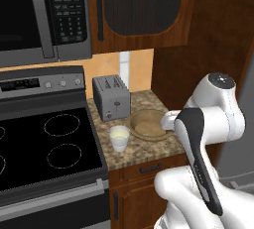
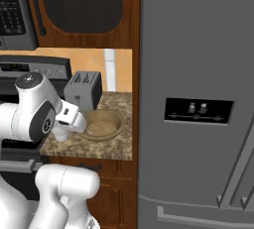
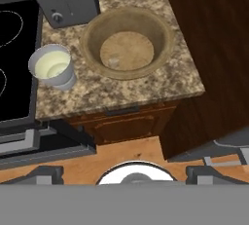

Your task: Grab a lemon wedge from the fridge and one ice cube from the ice bowl, and put them in the glass of lemonade.

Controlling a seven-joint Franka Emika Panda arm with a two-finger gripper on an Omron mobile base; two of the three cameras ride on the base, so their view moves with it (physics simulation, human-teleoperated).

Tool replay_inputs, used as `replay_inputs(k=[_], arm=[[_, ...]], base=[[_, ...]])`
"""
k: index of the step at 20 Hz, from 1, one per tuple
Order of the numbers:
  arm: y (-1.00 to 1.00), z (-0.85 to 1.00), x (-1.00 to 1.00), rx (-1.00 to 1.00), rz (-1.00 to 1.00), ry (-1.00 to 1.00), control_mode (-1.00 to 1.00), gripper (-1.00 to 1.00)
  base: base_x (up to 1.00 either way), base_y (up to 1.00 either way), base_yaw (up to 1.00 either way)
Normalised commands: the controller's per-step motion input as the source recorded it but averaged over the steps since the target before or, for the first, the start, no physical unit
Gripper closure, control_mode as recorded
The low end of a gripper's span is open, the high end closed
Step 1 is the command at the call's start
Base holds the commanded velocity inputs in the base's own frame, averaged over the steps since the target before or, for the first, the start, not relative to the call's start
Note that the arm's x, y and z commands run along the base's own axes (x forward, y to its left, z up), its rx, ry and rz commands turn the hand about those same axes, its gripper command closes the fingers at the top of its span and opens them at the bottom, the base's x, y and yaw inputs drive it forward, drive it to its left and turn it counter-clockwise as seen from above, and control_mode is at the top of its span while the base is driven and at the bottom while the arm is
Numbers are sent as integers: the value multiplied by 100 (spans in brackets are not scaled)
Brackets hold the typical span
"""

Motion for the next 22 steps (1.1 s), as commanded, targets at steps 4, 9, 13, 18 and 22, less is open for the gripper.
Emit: replay_inputs(k=[4, 9, 13, 18, 22], arm=[[0, 0, 0, 0, -6, 0, -100, -100], [0, 0, -2, 0, 0, 0, -100, -100], [0, 0, 0, 0, 0, 0, 100, -100], [0, 0, 0, 0, 0, 0, 100, -100], [0, 0, 0, 0, 0, 0, 100, -100]], base=[[0, 0, 0], [0, 0, 0], [-70, -48, -21], [-30, -75, -31], [-71, -68, -22]])
